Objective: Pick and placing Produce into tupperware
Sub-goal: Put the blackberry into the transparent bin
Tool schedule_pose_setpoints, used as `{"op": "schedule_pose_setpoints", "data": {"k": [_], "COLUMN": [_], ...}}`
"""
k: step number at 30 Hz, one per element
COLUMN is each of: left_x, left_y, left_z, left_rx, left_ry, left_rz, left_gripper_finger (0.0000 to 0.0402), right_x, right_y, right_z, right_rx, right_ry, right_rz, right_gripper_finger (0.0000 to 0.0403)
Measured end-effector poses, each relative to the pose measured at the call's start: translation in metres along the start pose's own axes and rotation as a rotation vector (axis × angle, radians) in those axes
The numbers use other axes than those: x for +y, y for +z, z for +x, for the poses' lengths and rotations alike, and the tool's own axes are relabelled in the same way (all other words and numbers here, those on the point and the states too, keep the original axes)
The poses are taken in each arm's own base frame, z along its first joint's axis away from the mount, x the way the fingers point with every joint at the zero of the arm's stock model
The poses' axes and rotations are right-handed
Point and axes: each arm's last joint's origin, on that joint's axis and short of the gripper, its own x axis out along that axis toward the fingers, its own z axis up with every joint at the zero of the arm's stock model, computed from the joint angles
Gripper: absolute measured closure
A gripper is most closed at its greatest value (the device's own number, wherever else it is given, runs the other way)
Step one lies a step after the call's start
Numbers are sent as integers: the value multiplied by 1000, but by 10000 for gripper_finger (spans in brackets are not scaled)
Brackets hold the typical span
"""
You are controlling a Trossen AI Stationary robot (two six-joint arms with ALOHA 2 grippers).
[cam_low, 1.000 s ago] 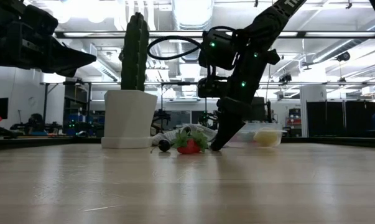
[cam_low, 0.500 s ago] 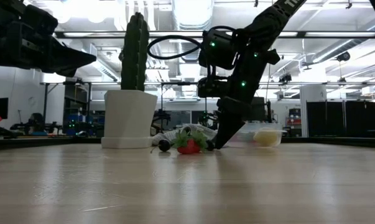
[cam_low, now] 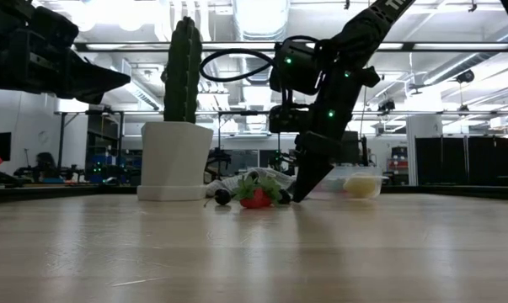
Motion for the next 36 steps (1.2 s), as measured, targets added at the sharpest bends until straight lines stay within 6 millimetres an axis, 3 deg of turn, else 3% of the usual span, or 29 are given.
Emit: {"op": "schedule_pose_setpoints", "data": {"k": [9,15,24,36], "left_x": [0,0,0,0], "left_y": [0,0,0,0], "left_z": [0,0,0,0], "left_rx": [1,1,1,1], "left_ry": [0,0,0,0], "left_rz": [0,0,0,0], "left_gripper_finger": [402,402,402,402], "right_x": [0,-1,-1,1], "right_y": [-2,-2,11,20], "right_z": [0,-1,-11,-11], "right_rx": [23,24,-13,-74], "right_ry": [-6,-45,-52,-10], "right_rz": [2,-4,-93,-134], "right_gripper_finger": [232,189,168,171]}}
